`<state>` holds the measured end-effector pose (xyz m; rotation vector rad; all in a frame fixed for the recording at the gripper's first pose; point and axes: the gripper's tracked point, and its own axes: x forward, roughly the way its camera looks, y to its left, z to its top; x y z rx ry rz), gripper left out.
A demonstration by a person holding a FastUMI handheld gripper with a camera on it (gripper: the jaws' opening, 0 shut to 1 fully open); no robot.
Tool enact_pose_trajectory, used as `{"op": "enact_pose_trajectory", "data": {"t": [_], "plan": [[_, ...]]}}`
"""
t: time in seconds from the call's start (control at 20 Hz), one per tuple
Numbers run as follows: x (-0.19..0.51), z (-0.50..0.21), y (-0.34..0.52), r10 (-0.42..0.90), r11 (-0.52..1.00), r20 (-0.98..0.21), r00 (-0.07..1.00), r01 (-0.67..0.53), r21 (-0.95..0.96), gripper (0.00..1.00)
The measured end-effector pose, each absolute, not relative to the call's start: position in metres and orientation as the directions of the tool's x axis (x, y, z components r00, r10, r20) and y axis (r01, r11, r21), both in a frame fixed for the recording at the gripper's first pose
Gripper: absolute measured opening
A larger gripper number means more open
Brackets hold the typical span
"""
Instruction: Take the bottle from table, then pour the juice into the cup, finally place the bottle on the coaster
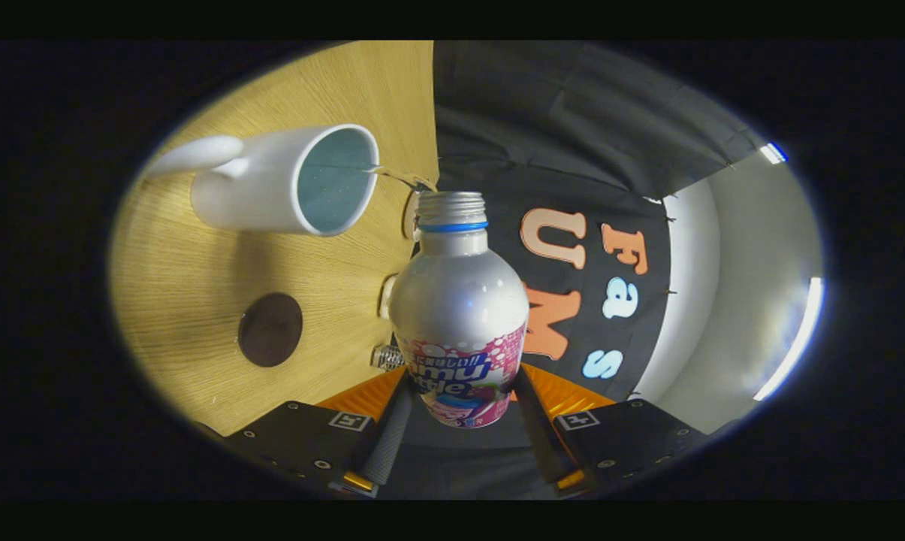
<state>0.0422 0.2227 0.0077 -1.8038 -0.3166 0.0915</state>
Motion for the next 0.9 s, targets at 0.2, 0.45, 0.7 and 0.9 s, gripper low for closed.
{"op": "enact_pose_trajectory", "data": {"t": [0.2,0.45,0.7,0.9], "plan": [[0.0374,0.0070,0.2259,0.270,-0.243,0.096,0.958,0.164,-0.956,0.74],[0.0409,0.0065,0.2250,0.266,-0.266,0.086,0.960,0.159,-0.951,0.74],[0.0430,0.0069,0.2263,0.274,-0.298,0.079,0.958,0.163,-0.941,0.74],[0.0367,0.0097,0.2307,0.297,-0.298,0.067,0.953,0.159,-0.941,0.74]]}}
